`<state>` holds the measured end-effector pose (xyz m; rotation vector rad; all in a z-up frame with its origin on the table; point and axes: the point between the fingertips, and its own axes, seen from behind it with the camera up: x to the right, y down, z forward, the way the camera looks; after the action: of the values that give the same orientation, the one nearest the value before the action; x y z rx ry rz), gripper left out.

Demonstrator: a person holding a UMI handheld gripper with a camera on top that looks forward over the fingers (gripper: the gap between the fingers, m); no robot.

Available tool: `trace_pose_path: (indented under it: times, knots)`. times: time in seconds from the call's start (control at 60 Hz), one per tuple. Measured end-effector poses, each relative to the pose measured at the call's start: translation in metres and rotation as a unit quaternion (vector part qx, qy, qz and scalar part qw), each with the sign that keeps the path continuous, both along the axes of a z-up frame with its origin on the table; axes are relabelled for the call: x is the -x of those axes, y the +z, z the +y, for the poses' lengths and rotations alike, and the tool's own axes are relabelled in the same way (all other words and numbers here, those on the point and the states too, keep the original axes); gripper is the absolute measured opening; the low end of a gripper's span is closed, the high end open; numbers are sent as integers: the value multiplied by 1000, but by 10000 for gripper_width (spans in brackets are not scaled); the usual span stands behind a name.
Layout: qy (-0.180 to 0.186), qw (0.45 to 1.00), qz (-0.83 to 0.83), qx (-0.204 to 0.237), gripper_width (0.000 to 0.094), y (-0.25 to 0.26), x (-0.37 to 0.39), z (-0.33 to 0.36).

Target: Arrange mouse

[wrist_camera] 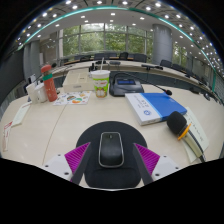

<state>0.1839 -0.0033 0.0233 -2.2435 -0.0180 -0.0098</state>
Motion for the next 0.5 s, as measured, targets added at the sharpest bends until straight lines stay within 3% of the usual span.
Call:
trace_pose_path:
  times: [0.217, 0.5]
  knots:
    - [-7, 999, -16, -41, 857, 72, 12, -68]
    - [-12, 996, -46, -73, 853, 144, 38, -216]
